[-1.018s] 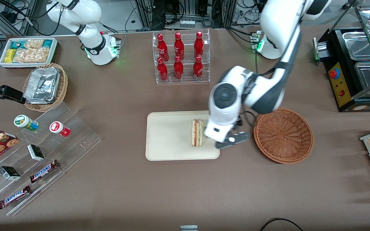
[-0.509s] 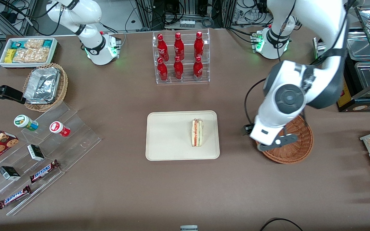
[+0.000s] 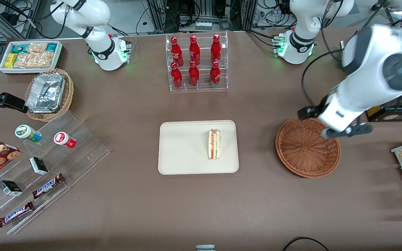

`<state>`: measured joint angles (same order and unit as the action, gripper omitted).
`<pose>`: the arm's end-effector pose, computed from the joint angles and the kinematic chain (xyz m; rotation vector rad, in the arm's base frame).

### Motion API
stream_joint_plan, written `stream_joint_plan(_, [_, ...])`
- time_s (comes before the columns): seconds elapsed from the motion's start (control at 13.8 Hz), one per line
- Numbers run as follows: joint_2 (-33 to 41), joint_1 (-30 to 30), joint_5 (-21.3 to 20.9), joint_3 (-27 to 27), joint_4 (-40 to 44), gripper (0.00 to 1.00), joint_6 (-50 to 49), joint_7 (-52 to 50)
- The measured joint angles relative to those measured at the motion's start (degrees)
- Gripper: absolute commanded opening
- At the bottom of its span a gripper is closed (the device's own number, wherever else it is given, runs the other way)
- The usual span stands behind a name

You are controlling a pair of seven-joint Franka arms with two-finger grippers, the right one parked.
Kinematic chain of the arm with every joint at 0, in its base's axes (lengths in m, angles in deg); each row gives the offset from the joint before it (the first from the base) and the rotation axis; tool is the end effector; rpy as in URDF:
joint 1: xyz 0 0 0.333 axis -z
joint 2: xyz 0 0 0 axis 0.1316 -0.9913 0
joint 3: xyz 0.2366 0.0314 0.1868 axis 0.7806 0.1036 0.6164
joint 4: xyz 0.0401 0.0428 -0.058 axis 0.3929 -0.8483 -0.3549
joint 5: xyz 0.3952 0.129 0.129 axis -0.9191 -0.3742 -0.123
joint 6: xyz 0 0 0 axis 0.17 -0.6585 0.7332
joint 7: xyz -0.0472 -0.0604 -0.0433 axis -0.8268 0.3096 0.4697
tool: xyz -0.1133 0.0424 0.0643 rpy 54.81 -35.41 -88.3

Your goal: Place sandwich from basket to tray

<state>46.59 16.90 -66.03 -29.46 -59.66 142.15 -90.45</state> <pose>0.5921 -0.1315 0.4932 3.1224 0.1011 -0.3011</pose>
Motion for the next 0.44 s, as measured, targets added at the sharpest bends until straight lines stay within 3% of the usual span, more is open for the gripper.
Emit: stream_joint_plan(0.44, [7.2, -3.6, 0.0, 0.0, -0.4, 1.0, -5.9, 9.2])
